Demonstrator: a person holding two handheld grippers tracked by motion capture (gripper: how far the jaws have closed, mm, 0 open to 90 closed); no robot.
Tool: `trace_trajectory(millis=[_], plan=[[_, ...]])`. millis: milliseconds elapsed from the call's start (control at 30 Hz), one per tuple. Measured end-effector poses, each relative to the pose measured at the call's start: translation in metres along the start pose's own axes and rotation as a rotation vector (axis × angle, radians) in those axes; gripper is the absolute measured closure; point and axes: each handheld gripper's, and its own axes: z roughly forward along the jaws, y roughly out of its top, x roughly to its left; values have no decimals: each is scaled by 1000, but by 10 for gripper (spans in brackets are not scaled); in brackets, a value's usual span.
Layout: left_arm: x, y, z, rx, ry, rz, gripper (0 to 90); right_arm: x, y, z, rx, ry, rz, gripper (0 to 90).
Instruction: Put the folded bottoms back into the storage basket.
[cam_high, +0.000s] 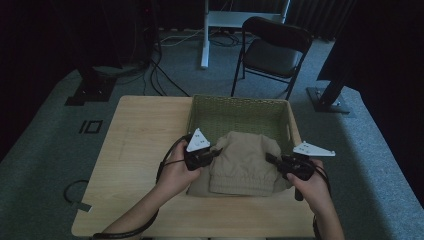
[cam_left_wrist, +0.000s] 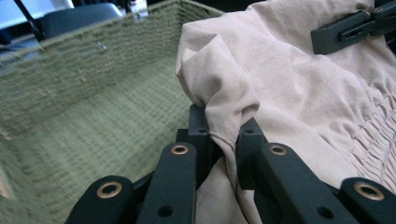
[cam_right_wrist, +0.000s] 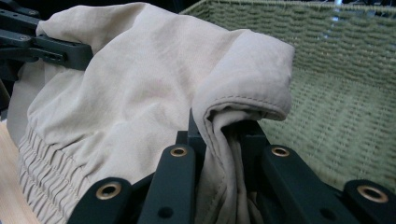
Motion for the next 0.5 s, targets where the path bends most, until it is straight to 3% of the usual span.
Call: trace_trajectory(millis=[500], plan=[[30,41,6,-38,29,39,828,-15,43,10,-38,-23,13,804]])
